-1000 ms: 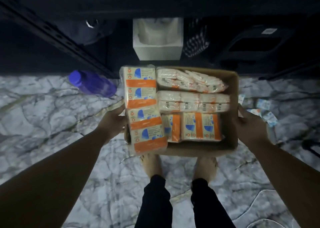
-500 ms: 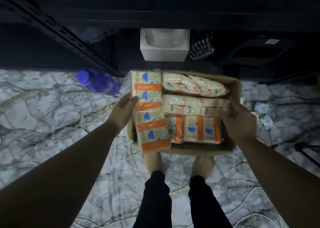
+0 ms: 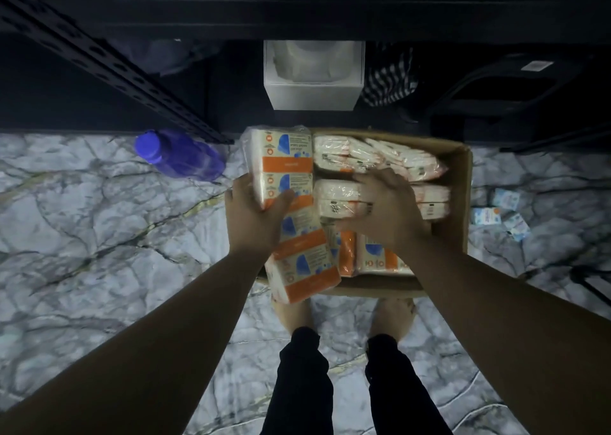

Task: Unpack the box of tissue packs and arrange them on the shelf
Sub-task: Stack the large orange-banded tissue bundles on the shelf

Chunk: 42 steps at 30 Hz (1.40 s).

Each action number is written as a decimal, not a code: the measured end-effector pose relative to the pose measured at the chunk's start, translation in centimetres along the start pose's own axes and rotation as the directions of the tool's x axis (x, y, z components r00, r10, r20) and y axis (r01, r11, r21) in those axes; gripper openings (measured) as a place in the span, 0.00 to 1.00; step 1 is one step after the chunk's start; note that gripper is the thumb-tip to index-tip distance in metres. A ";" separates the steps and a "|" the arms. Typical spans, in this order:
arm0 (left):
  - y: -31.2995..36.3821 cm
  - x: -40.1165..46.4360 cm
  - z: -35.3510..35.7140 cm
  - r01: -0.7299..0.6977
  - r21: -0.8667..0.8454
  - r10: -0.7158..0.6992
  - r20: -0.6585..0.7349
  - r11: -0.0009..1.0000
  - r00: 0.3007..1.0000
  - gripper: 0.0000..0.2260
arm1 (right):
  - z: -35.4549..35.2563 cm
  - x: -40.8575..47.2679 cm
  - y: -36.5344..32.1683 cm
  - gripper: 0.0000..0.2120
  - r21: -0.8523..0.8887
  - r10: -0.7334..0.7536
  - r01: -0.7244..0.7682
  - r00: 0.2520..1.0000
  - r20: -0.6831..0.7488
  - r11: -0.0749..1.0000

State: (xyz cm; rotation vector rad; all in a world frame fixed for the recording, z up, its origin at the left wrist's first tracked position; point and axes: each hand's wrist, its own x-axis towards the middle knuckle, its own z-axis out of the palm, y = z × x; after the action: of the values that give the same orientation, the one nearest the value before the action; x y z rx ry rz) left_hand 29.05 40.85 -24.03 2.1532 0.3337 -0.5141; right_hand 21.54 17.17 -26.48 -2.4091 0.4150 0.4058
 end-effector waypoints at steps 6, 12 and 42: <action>0.3 -0.2 -0.1 0.112 -0.237 -0.063 0.205 0.965 0.977 0.36 | 0.5 -0.3 0.2 0.36 -0.099 -0.053 0.043 0.993 -0.102 0.994; 4.7 -3.1 -3.0 0.032 -0.311 0.004 0.114 0.950 0.993 0.36 | -2.7 -2.9 -1.5 0.19 0.072 -0.041 0.062 0.962 -0.269 0.996; 42.5 -34.2 -20.3 -0.603 -0.372 0.573 -0.201 0.706 0.794 0.35 | -47.1 -28.4 -23.3 0.25 0.612 0.111 0.489 0.718 -0.688 0.622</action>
State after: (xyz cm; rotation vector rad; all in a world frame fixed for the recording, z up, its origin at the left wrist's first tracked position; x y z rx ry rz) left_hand 21.40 30.78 32.79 1.7174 -0.2103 0.0170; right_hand 13.60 9.26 32.23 -1.6037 0.4774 -0.7021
